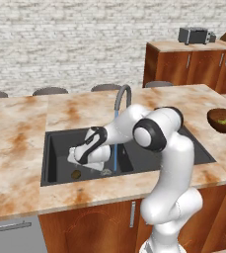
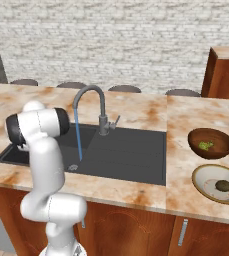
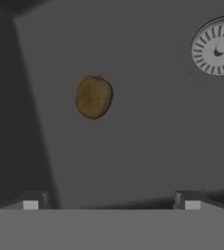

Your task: Pick the kiwis from the sink and place them in one bowl. Place the broccoli in the other bowl. Then turn off the sink faucet.

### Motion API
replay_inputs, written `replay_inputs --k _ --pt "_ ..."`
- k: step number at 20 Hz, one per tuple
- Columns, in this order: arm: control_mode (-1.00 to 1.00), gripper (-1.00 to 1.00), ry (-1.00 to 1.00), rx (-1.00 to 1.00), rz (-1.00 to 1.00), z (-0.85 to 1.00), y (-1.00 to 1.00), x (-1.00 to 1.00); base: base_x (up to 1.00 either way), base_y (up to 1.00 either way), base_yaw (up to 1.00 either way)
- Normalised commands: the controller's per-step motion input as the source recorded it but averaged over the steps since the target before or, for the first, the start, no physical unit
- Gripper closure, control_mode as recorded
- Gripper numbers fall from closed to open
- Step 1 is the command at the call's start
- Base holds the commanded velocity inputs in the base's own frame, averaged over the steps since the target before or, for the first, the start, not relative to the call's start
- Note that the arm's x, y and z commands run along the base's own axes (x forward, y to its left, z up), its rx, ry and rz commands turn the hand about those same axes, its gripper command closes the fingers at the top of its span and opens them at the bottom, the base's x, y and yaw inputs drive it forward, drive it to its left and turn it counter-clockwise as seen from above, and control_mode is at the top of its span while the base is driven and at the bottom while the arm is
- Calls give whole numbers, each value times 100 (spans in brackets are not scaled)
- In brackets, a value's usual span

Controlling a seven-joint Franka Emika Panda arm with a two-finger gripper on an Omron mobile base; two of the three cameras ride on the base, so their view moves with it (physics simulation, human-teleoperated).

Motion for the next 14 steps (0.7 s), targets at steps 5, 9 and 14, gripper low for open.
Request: replay_inputs --k 5,9,14 --pt "-100 -100 0 0 -1 -29 7 25 0 0 0" --pt "-100 -100 0 0 -1 -29 14 27 0 0 0" --pt "-100 -100 0 0 -1 -26 14 31 0 0 0"
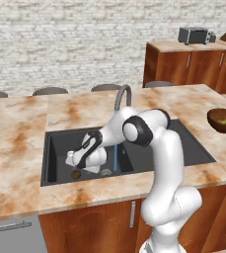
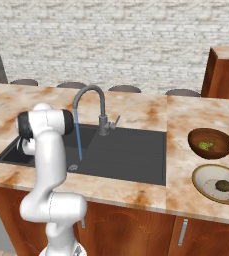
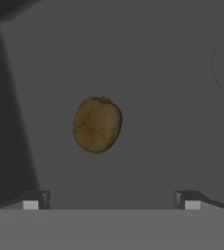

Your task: Pick the kiwis from the sink and place them in one bowl. Place the broccoli in the other bowl. Then turn off the sink faucet.

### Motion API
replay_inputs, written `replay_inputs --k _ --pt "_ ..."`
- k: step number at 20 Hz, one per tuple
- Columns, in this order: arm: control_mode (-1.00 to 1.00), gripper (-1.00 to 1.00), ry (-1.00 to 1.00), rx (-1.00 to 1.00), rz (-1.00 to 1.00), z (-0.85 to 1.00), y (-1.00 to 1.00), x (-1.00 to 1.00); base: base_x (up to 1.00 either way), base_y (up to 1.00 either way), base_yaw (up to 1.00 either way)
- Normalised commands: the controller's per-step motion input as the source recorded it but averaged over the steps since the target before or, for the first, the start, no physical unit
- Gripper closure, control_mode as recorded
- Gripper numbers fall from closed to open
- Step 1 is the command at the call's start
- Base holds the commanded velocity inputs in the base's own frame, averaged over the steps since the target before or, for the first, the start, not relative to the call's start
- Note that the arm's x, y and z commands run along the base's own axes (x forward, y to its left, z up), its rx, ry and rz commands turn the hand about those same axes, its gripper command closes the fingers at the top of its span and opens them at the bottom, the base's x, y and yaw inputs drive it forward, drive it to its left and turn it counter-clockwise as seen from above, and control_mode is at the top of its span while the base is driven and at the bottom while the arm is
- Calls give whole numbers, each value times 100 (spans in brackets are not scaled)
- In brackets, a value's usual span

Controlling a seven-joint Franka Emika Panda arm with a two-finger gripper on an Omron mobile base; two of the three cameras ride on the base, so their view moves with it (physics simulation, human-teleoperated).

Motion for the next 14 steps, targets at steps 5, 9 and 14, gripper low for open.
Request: replay_inputs --k 5,9,14 --pt "-100 -100 0 0 -1 -25 14 34 0 0 0" --pt "-100 -100 0 0 -1 -23 11 32 0 0 0" --pt "-100 -100 0 0 -1 -21 4 29 0 0 0"
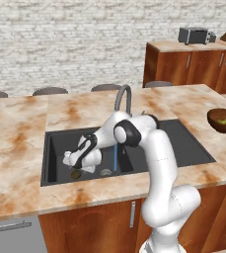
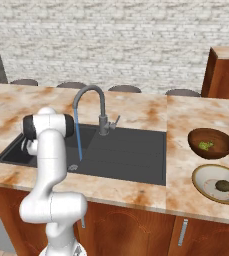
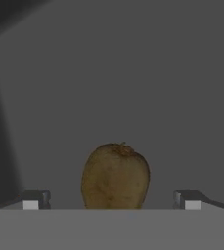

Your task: Pick the kiwis from the sink and place them in one bowl. Place the broccoli in the other bowl. Then turn off the sink faucet.

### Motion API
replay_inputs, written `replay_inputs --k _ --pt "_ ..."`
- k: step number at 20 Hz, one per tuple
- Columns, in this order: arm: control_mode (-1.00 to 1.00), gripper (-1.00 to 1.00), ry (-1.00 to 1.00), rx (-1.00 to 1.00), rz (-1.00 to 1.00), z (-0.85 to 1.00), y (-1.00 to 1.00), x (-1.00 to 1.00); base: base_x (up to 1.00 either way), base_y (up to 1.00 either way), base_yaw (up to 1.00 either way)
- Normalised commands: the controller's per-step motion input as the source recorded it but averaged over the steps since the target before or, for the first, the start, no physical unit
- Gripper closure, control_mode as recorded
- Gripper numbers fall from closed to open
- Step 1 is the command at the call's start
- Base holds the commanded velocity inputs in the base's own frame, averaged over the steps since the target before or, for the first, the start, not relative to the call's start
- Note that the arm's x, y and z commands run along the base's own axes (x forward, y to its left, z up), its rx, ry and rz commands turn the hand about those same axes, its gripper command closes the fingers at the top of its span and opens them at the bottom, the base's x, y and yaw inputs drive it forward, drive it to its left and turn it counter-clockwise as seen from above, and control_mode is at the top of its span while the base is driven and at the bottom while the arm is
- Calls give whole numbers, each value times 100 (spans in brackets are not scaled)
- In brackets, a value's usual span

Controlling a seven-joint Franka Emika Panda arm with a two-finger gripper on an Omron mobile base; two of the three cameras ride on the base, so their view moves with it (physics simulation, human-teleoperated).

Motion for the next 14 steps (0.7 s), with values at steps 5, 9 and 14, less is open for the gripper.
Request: replay_inputs --k 5,9,14 --pt "-100 -100 0 0 0 -13 1 11 0 0 0" --pt "-100 -100 0 0 0 -11 11 0 0 0 0" --pt "-100 -100 0 0 0 -14 7 0 0 0 0"
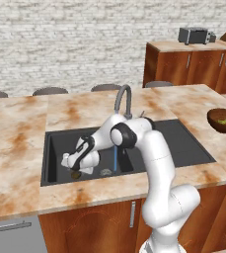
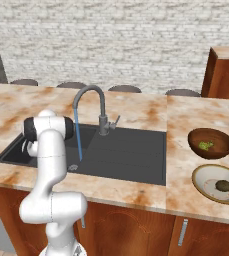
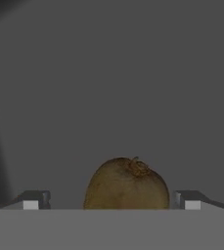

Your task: Pick the kiwis from the sink and place them in one bowl. Place the broccoli in the other bowl. Then turn off the sink faucet.

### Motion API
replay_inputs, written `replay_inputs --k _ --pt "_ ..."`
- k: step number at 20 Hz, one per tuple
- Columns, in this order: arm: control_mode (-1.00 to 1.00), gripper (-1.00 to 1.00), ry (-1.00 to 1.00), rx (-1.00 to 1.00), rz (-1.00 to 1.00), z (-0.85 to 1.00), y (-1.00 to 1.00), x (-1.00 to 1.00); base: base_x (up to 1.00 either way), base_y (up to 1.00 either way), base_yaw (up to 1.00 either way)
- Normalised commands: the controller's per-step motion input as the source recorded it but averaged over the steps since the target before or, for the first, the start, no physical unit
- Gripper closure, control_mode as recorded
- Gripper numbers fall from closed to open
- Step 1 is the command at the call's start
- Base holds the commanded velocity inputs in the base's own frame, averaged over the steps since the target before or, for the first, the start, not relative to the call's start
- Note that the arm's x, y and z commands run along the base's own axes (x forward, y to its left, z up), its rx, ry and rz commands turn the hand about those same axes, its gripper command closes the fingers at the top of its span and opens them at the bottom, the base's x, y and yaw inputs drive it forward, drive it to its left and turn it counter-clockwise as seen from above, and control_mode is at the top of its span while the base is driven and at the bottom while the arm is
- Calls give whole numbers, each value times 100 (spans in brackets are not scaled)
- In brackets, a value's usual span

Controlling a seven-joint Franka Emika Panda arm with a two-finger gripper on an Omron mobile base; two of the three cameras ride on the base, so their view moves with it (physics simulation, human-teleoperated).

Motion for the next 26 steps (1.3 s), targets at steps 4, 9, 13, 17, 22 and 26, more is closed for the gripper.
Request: replay_inputs --k 4,9,13,17,22,26 --pt "-100 -100 0 0 0 -16 0 0 0 0 0" --pt "-100 -100 0 0 0 -12 0 0 0 0 0" --pt "-100 100 0 0 0 -14 0 0 0 0 0" --pt "-100 100 0 0 0 -11 2 0 0 0 0" --pt "-100 100 0 0 0 5 0 0 0 0 0" --pt "-100 100 0 0 0 34 0 0 0 0 0"
